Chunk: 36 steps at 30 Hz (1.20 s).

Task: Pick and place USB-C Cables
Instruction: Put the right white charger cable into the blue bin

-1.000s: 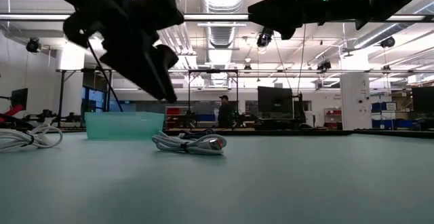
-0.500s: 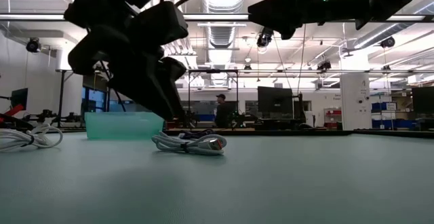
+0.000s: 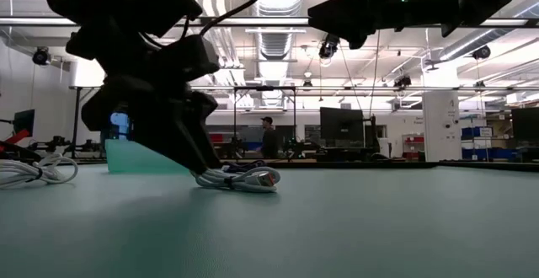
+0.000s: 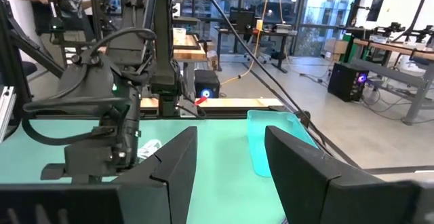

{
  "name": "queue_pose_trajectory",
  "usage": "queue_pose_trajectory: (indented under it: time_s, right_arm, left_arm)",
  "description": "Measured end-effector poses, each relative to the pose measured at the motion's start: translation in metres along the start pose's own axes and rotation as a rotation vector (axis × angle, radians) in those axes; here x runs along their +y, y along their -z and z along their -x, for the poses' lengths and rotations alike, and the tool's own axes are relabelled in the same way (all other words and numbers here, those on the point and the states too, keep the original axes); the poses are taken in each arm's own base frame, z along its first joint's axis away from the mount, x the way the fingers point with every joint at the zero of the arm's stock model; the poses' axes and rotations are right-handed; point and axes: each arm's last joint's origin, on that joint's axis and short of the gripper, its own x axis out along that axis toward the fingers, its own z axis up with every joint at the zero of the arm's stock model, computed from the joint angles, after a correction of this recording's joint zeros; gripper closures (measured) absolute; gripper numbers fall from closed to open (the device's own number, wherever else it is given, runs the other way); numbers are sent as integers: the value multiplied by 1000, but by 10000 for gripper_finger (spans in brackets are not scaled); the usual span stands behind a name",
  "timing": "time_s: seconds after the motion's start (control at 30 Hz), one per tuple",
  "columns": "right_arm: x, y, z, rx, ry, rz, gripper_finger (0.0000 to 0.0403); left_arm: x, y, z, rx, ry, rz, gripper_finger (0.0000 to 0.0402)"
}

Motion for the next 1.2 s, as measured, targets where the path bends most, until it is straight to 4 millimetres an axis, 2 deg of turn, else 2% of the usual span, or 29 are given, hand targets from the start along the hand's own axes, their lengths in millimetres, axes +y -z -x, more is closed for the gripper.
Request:
queue_pose_trajectory:
  time_s: [0.43,0.87,1.0,1.2]
  right_arm:
    - [0,0,0,1,0,5,236]
    - [0,0,0,6,-1,6,236]
    - [0,0,0,6,0,7,236]
    - [0,0,0,6,-1,7,236]
  left_arm:
    - [0,-2,0,-35,-2,4,260]
    - [-3,9,-22,-60,-2,10,262]
    - [-3,9,-23,-59,-1,10,280]
    - [-3,9,-23,-57,12,9,332]
